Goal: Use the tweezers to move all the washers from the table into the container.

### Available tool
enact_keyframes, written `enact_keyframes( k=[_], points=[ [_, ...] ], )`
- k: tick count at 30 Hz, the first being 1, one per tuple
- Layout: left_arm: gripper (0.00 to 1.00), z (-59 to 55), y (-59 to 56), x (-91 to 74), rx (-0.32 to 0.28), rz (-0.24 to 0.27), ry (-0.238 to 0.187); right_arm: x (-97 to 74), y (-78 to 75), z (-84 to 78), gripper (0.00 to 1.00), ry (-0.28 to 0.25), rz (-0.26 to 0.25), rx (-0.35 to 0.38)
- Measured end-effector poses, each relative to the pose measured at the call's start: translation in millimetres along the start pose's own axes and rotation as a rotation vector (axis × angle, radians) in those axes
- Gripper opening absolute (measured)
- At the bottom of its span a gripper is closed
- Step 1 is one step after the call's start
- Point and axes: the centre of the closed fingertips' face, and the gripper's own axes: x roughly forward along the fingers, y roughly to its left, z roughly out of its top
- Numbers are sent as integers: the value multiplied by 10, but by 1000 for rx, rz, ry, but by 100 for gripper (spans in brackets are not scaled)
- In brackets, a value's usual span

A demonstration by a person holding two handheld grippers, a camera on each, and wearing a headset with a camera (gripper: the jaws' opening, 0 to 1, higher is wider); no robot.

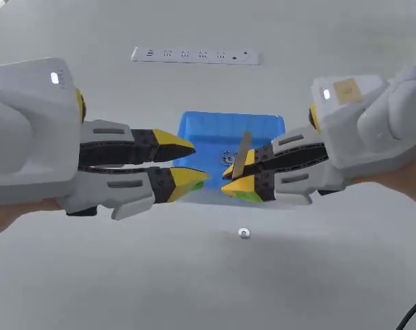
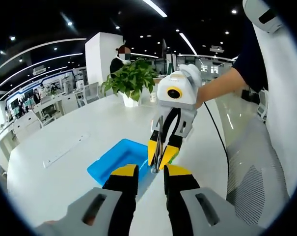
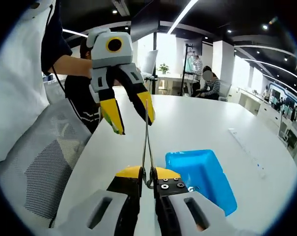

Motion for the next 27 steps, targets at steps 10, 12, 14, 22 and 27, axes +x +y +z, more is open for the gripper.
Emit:
enact_keyframes(
  k=[10,12,14,22,27],
  points=[
    [45,-235,46,-64,-63,37,45,-45,-301,99,9,17,-46,-42],
    [48,-307,109,-81,-58,89,69,-42,-357,91,9,23,-54,-45],
    [51,-346,130,-97,-82,107,61,-46,-449,89,9,17,-78,-38],
    [62,-362,208,-146,-217,150,-3,45,-733,-64,9,45,-109,-26],
    [66,-414,236,-122,-245,157,6,148,-819,-242,9,72,-103,-15]
  ],
)
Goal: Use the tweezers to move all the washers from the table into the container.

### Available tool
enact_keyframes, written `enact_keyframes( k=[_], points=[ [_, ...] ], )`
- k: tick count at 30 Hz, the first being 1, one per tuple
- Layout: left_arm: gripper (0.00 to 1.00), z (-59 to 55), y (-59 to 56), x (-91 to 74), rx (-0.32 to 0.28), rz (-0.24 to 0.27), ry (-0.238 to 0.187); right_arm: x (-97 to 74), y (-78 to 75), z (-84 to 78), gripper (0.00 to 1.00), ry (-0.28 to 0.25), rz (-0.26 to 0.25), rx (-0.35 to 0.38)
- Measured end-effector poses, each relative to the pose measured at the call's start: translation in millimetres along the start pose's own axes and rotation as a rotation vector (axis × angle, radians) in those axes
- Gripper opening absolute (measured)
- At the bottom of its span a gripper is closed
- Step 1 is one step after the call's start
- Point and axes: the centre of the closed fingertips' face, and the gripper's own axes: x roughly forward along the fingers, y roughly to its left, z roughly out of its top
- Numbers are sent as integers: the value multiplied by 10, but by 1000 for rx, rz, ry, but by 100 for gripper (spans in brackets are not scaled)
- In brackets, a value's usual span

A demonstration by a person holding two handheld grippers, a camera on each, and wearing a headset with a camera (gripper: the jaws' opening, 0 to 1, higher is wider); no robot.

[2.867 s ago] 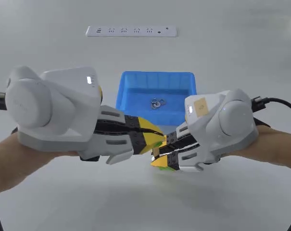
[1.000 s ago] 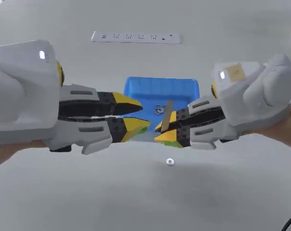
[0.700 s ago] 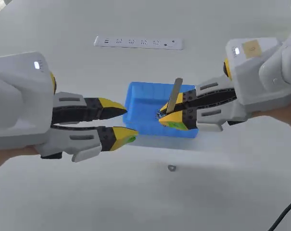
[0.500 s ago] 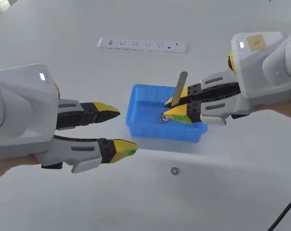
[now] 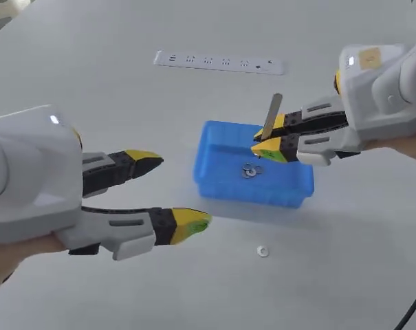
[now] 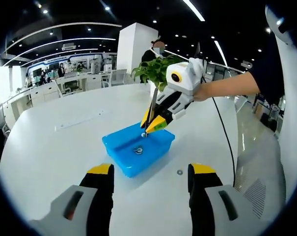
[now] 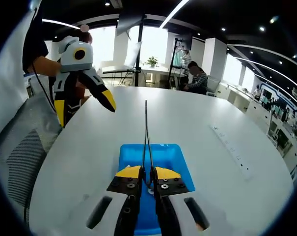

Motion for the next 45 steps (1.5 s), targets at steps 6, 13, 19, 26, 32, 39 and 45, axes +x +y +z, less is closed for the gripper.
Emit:
enact_keyframes(
  k=[6,13,19,26,32,39,45],
  points=[
    [74,-8,30,37,-46,16,-6,123,-5,-195,9,17,12,10],
    [81,-54,35,78,-79,27,10,225,45,-318,9,31,28,5],
    [82,-163,-37,62,-103,28,29,247,23,-368,9,37,28,4],
    [81,-163,-45,2,-127,31,16,284,34,-401,9,36,35,13],
    [79,-188,-18,-10,-118,41,27,289,46,-396,10,32,34,9],
    [80,-192,-82,28,-107,23,33,277,54,-403,10,33,37,17],
    [80,-196,-84,28,-107,19,40,252,45,-401,10,28,32,22]
  ],
)
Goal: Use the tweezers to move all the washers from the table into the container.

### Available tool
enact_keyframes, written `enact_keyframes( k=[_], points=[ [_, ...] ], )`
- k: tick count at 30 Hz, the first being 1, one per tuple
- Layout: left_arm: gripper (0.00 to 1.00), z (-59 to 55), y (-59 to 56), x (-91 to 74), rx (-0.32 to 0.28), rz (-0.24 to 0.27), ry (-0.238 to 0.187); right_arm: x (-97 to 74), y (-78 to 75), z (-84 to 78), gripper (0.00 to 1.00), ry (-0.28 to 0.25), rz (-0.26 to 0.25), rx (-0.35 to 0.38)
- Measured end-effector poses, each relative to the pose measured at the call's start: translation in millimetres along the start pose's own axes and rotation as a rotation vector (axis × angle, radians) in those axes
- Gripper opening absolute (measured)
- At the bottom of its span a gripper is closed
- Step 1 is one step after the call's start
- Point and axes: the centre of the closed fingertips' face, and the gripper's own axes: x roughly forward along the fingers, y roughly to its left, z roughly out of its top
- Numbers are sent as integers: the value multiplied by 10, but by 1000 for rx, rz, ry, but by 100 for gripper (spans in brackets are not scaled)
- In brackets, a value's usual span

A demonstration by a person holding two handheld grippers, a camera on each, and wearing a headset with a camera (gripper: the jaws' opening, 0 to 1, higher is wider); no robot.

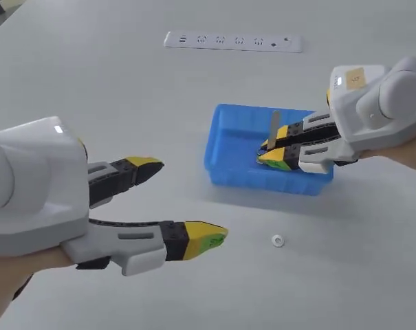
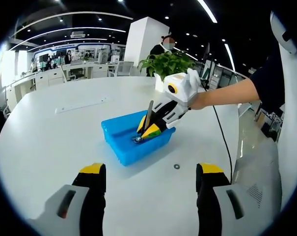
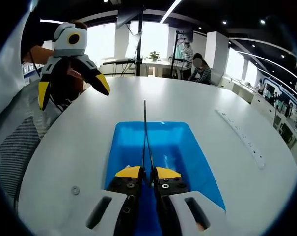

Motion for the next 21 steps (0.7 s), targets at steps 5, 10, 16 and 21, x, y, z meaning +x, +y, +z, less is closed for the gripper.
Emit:
enact_keyframes(
  k=[5,10,16,21],
  points=[
    [80,5,-16,1,3,-5,1,-20,-9,42,10,-14,-6,5],
    [80,18,-28,-1,9,-7,3,-19,-20,44,10,-13,-12,6],
    [80,117,3,-26,13,-2,-21,-48,-6,99,10,-22,-15,-3],
    [81,227,50,-4,20,-2,-50,-62,-14,127,10,-26,-19,-6]
  ],
)
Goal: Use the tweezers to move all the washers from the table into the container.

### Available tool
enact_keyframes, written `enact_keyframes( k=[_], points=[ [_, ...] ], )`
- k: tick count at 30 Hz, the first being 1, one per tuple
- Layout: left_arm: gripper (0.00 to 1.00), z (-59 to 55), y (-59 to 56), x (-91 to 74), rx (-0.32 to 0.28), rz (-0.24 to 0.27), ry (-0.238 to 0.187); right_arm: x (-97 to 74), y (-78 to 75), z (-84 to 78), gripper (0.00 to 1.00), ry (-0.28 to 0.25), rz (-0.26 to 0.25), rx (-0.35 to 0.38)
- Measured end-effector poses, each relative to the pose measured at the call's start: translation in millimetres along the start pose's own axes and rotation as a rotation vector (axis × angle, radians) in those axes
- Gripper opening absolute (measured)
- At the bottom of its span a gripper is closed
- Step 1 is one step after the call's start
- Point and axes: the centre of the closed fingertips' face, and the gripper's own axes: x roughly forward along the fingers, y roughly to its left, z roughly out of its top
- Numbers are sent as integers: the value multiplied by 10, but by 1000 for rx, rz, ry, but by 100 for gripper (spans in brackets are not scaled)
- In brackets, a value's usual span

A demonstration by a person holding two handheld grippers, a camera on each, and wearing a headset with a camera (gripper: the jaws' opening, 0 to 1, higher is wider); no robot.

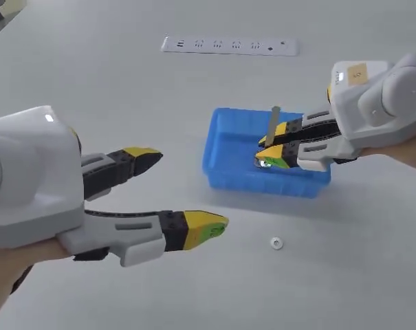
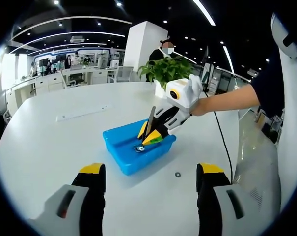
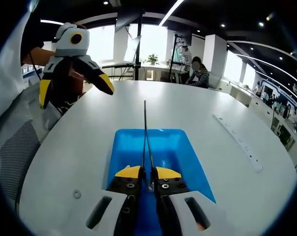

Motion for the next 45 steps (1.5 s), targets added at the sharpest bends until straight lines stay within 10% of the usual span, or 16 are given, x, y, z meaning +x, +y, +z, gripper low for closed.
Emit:
enact_keyframes(
  k=[11,20,24,45],
  points=[
    [65,578,124,655,106,-131,-73,-54,-15,-28,10,15,-4,2],
    [50,615,-2,1076,197,-257,-21,-44,-22,43,10,7,-1,-7],
    [28,693,-29,1089,217,-285,-46,-33,7,57,10,9,9,-14],
    [6,696,-208,980,270,-350,-27,-49,166,171,11,5,54,-50]
  ],
)
